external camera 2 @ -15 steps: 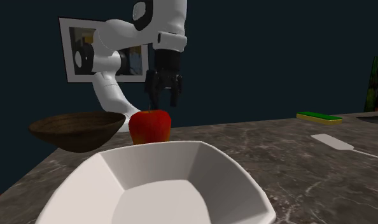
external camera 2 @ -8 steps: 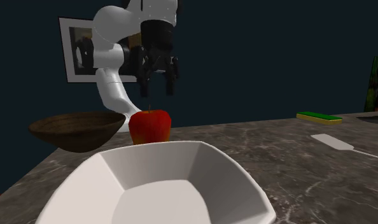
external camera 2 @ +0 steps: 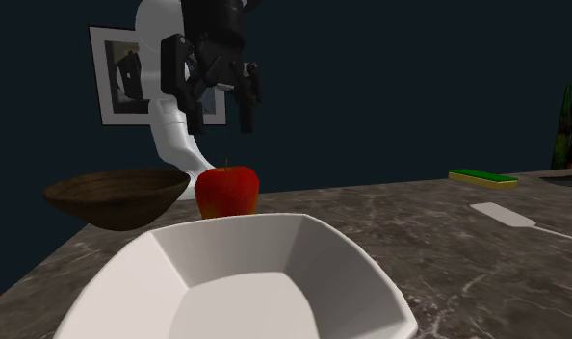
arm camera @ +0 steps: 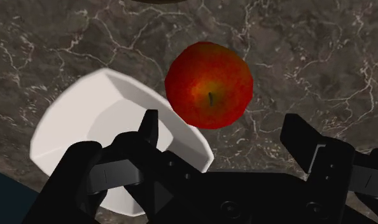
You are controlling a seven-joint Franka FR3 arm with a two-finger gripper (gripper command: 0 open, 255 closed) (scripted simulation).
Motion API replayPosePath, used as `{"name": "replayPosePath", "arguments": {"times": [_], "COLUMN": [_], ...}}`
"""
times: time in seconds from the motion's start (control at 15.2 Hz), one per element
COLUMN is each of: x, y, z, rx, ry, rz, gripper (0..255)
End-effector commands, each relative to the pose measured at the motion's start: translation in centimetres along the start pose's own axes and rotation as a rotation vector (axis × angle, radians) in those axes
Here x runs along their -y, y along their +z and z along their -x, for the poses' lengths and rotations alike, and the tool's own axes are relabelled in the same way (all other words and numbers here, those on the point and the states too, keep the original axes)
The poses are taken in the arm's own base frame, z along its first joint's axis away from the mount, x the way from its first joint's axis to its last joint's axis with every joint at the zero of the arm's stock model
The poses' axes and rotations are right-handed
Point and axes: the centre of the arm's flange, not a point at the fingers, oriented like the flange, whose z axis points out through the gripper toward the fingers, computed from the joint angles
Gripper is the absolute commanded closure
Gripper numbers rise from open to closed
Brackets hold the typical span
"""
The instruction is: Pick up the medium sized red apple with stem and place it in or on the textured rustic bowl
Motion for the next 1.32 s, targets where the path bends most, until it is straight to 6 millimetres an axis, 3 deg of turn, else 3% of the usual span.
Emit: {"name": "replayPosePath", "arguments": {"times": [0.0, 0.26, 0.79, 0.86, 1.25], "x": [-0.2, -0.2, -0.2, -0.2, -0.2], "y": [1.0, 2.9, 2.9, 2.9, 2.9], "z": [-0.1, -0.1, -0.1, -0.1, -0.1], "rx": [-0.002, -0.002, -0.002, -0.002, -0.002], "ry": [0.0, 0.0, 0.0, 0.0, 0.0], "rz": [0.0, 0.0, 0.0, 0.0, 0.0], "gripper": [0, 0, 0, 255, 255]}}
